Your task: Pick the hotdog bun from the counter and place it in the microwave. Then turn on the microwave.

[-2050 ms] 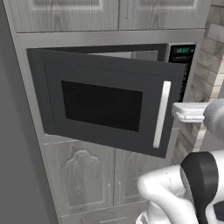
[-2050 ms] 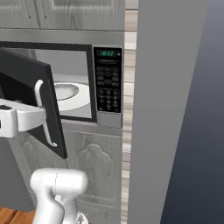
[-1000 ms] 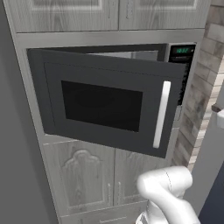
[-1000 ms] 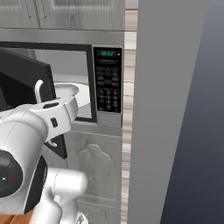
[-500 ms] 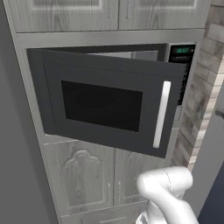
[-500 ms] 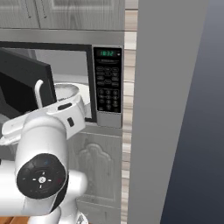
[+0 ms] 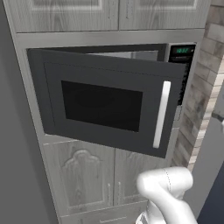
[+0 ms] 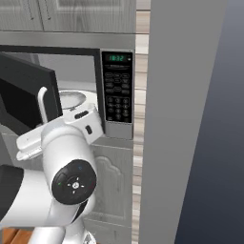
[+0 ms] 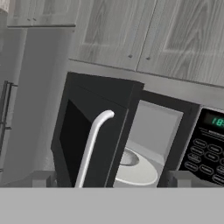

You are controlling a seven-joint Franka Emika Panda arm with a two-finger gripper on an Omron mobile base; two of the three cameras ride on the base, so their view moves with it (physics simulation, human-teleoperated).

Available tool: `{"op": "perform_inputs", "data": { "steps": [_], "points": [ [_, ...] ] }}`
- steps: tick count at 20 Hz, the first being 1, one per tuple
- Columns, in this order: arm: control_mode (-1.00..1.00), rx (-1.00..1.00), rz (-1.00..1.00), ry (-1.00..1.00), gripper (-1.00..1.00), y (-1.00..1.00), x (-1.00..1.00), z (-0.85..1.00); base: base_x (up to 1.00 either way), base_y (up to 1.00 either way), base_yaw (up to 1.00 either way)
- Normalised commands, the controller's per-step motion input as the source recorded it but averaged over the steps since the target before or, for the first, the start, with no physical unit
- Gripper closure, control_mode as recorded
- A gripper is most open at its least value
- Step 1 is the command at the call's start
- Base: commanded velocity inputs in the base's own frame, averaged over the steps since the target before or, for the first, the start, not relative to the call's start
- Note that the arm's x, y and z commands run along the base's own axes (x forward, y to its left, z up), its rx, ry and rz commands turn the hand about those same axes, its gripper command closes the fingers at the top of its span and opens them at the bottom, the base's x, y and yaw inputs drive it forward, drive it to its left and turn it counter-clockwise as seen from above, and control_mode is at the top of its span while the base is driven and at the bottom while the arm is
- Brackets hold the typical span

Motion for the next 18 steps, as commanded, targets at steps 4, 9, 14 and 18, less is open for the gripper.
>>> {"op": "perform_inputs", "data": {
  "steps": [4, 9, 14, 18],
  "points": [
    [-1.00, -0.02, 0.02, -0.05, -1.00, 0.09, 0.11, -0.19, 0.00, 0.00, 0.00],
    [-1.00, -0.02, 0.02, -0.01, -1.00, 0.13, 0.15, -0.21, 0.00, 0.00, 0.00],
    [-1.00, -0.01, 0.01, -0.01, -1.00, 0.12, 0.17, -0.19, 0.00, 0.00, 0.00],
    [-1.00, -0.02, 0.02, -0.01, -1.00, 0.10, 0.19, -0.20, 0.00, 0.00, 0.00]
  ]
}}
